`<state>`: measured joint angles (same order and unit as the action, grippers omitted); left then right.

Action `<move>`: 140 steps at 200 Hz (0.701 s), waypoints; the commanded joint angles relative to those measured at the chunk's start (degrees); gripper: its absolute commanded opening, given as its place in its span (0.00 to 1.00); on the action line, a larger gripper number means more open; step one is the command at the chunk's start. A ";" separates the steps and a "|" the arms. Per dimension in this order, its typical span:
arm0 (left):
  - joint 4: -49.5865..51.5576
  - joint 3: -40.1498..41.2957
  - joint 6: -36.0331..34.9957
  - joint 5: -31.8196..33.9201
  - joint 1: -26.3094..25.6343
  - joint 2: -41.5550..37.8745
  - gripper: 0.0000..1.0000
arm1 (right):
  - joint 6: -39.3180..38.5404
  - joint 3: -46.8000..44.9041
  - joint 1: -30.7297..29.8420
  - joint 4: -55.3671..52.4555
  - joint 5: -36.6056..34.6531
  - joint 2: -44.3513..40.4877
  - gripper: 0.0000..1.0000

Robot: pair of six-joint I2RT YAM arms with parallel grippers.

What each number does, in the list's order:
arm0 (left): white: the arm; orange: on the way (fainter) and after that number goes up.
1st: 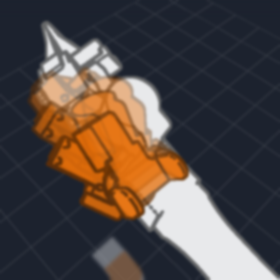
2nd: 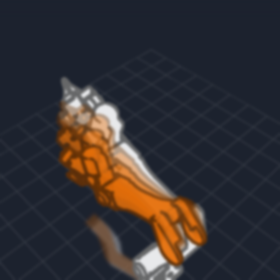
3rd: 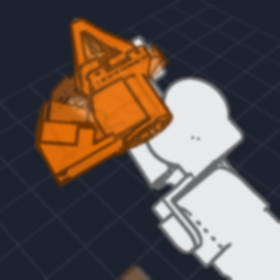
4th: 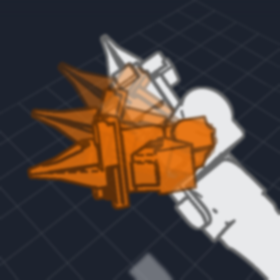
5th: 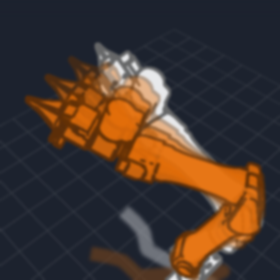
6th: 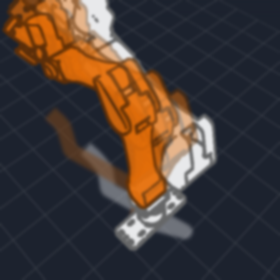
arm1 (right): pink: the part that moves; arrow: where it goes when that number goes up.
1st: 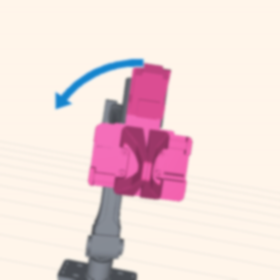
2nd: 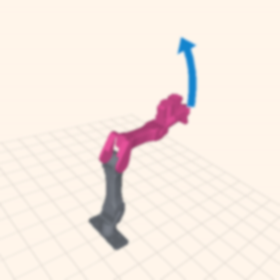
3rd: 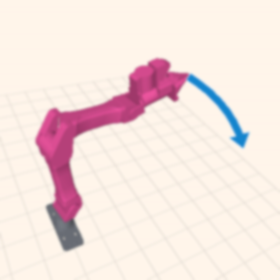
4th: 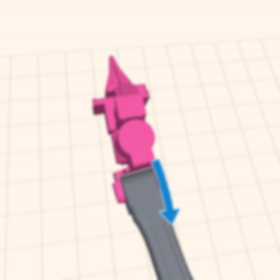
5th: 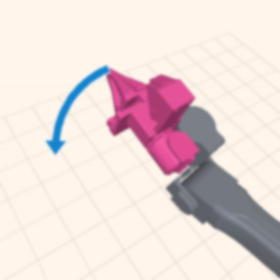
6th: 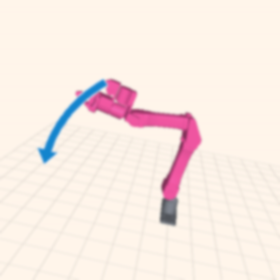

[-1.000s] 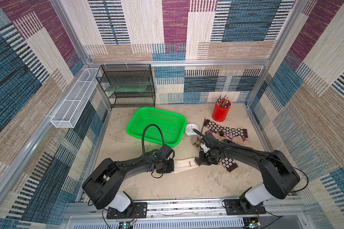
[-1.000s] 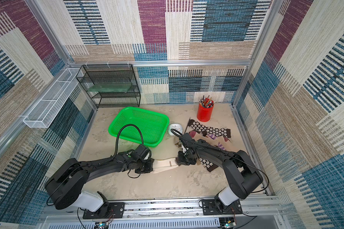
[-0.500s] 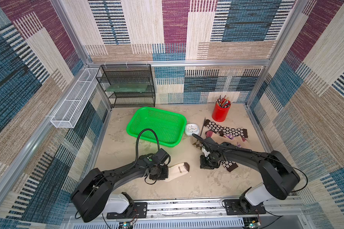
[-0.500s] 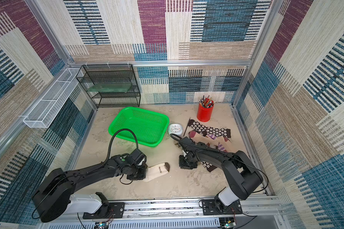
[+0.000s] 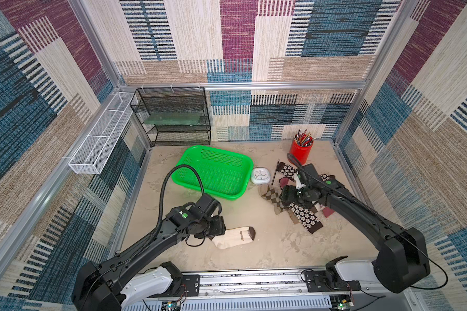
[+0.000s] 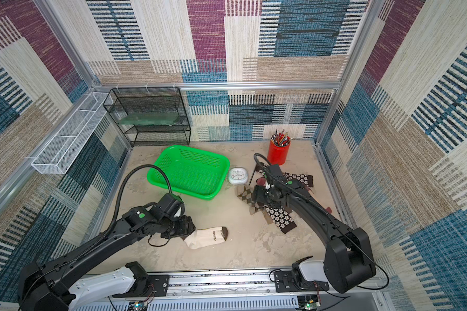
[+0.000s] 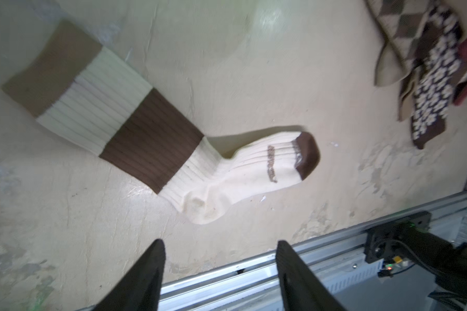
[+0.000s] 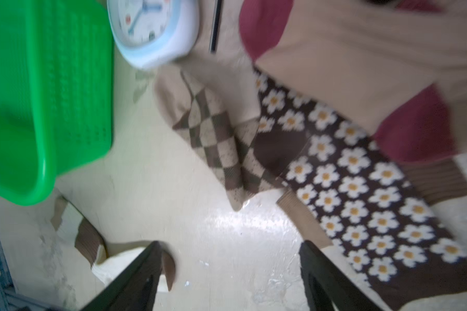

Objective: Place the socks together as a pair
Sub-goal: Pick up the sock at the center of the board.

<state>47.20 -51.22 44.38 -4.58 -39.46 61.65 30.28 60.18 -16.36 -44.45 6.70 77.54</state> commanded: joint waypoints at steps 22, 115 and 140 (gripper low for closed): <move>-0.84 -13.85 -11.36 0.96 5.14 3.29 0.82 | -8.16 8.80 11.18 -3.18 -5.36 7.48 0.92; -1.16 -17.58 -17.79 -3.06 5.98 3.93 0.81 | -5.89 -10.76 23.45 3.71 5.62 -2.84 0.71; -1.76 -15.82 -17.64 -3.99 5.98 3.39 0.79 | -4.32 -12.95 23.92 6.31 6.38 -1.12 0.53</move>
<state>46.48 -68.27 28.25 -6.70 -33.52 65.54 24.16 48.36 7.38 -42.78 11.55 75.26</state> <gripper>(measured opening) 0.795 0.572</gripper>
